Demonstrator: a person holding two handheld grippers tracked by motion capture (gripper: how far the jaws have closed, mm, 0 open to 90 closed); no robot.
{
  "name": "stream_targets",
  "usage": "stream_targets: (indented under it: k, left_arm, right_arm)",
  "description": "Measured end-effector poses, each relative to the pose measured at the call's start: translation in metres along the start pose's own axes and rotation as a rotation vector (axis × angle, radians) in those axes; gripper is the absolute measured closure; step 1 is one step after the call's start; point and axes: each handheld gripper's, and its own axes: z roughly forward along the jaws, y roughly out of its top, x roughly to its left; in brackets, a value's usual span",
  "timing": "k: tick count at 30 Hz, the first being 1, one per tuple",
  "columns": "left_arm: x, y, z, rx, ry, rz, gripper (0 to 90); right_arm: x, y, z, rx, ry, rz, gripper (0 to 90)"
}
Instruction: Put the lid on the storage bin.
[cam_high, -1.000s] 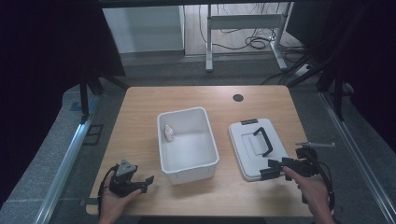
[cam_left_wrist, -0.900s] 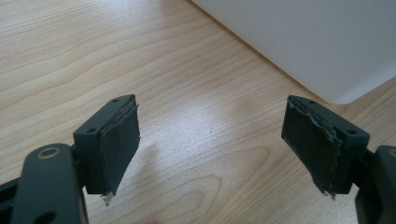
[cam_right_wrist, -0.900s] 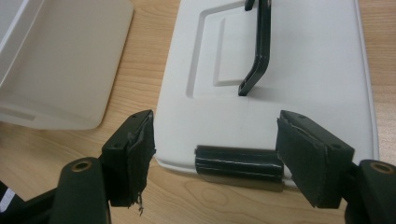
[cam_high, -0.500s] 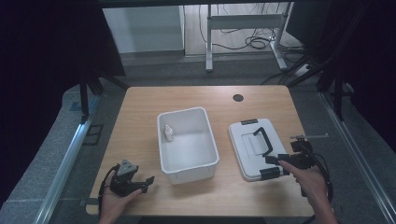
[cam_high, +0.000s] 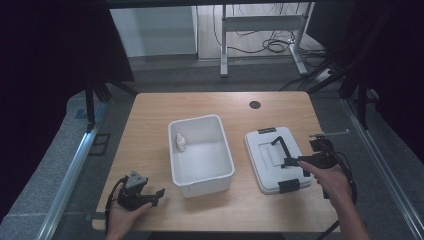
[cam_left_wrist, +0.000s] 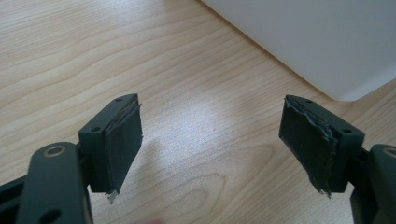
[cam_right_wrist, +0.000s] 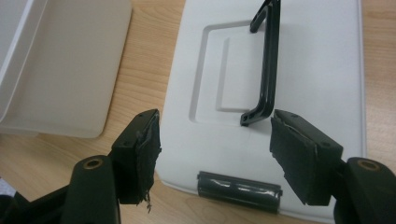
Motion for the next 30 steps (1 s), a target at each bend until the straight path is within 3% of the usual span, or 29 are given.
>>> stream_targets:
  k: [14, 23, 30]
  left_arm:
    - [0.000, 0.000, 0.000, 0.000, 0.009, -0.002, 21.3]
    - [0.000, 0.000, 0.001, 0.003, 0.013, 0.002, 21.2]
    - [0.000, 0.000, 0.002, 0.008, 0.013, 0.006, 21.2]
  right_arm:
    - [-0.009, 0.033, 0.005, 0.066, -0.010, 0.013, 38.6]
    - [-0.016, 0.049, 0.023, 0.141, -0.034, 0.039, 42.3]
    - [-0.017, 0.059, 0.034, 0.183, -0.046, 0.030, 49.0]
